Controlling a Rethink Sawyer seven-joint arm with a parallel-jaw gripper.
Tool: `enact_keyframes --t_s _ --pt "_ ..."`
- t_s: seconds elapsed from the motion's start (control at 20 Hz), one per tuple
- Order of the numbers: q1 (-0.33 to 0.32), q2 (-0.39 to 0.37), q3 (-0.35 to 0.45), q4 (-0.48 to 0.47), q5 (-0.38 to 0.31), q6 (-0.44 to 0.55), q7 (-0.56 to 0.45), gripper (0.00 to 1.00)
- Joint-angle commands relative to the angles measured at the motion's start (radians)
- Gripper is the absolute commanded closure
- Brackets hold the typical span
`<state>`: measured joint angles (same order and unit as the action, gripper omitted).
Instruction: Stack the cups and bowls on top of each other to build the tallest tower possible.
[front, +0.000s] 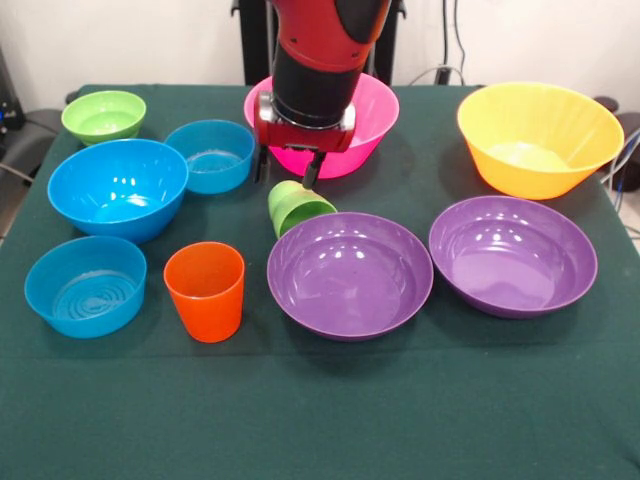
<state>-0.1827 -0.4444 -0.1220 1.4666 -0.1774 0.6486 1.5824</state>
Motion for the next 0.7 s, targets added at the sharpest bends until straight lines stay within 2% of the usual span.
enact_keyframes --t_s 0.05,0.4,0.7 --pt "0.004 0.058 0.095 -0.059 0.038 -0.079 0.152 0.0" --pt "0.003 0.061 0.085 -0.046 0.035 -0.1 0.138 0.0" --pt "0.006 0.079 0.068 -0.004 0.019 -0.171 0.165 0.0"
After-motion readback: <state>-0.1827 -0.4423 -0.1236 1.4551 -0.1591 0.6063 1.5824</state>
